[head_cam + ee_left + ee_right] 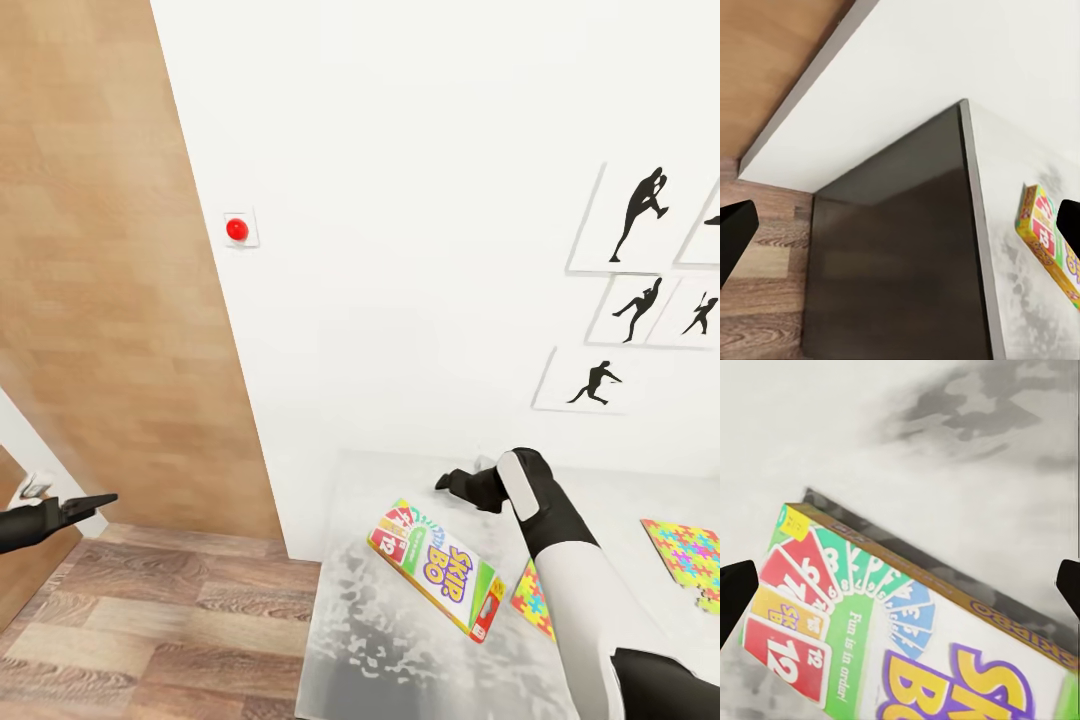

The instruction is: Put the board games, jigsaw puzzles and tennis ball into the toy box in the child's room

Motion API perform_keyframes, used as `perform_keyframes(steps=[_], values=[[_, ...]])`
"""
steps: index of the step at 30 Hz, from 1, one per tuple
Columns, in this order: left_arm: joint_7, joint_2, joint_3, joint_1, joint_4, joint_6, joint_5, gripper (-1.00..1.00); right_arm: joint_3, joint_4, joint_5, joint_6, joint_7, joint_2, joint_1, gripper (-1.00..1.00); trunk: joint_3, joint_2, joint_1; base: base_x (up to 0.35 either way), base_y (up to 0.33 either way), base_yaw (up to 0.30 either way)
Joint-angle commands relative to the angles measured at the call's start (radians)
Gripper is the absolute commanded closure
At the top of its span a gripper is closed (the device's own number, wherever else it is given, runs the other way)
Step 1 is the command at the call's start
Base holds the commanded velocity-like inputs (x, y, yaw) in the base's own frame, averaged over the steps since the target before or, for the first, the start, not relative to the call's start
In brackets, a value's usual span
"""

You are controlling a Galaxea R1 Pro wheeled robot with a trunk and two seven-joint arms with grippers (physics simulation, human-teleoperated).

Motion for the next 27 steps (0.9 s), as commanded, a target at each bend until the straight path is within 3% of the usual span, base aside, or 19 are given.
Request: perform_keyframes(steps=[1, 12, 20, 27], values=[[-0.004, -0.004, 0.003, -0.003, -0.001, 0.012, -0.010, -1.00, -0.004, -0.001, -0.011, 0.003, -0.010, 0.000, -0.001, -1.00, -0.002, -0.002, 0.001, 0.000, 0.000, 0.000], [0.047, -0.063, -0.002, -0.012, -0.009, 0.036, -0.015, -1.00, -0.005, 0.009, -0.013, 0.004, -0.008, -0.011, -0.001, -1.00, -0.010, -0.002, 0.001, 0.000, 0.000, 0.000], [0.099, -0.070, -0.002, -0.013, -0.011, 0.036, -0.014, -1.00, -0.007, 0.012, -0.012, 0.003, -0.008, -0.013, -0.001, -1.00, -0.020, -0.002, 0.001, 0.000, 0.000, 0.000], [0.108, -0.073, -0.002, -0.013, -0.011, 0.036, -0.014, -1.00, -0.007, 0.013, -0.011, 0.003, -0.008, -0.012, -0.001, -1.00, -0.030, -0.002, 0.001, 0.000, 0.000, 0.000]])
